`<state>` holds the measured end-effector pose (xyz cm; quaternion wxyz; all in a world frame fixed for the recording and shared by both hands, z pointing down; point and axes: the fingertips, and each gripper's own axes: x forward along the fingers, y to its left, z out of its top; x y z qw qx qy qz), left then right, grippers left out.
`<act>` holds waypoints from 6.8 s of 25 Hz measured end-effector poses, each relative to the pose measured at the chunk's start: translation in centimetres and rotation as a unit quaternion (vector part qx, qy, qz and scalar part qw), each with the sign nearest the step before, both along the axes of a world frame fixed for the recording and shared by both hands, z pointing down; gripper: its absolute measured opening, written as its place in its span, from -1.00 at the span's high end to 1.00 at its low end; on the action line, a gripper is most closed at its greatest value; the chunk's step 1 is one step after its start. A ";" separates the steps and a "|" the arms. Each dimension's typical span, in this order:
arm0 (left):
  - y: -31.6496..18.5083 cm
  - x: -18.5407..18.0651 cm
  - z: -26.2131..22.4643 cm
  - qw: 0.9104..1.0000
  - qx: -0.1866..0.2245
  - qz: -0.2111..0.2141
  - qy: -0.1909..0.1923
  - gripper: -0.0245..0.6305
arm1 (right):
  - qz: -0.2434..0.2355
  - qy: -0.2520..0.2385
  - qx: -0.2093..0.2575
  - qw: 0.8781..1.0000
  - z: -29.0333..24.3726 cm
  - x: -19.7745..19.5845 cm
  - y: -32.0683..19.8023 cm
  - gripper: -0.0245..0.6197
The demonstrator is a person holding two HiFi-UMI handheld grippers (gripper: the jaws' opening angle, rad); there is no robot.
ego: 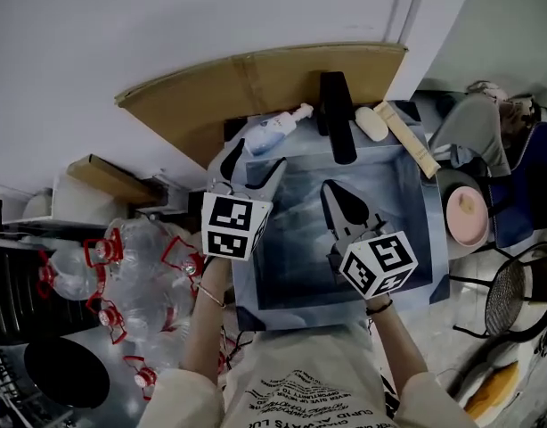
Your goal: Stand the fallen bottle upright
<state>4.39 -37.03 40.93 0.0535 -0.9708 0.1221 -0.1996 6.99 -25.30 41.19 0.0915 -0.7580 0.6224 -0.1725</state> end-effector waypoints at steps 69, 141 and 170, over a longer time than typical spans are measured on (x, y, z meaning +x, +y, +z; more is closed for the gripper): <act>-3.9 10.3 9.2 0.924 0.056 0.192 -0.325 0.14 | -0.029 -0.086 -0.031 0.995 5.7 1.9 0.3 0.91; -5.0 7.3 -1.0 0.958 0.028 -0.092 0.270 0.15 | -0.028 -0.092 -0.069 0.993 9.1 -0.4 2.6 0.91; -3.4 6.2 1.0 0.973 0.036 -0.067 0.218 -0.14 | -0.026 -0.085 -0.062 0.994 8.3 -0.9 3.5 0.91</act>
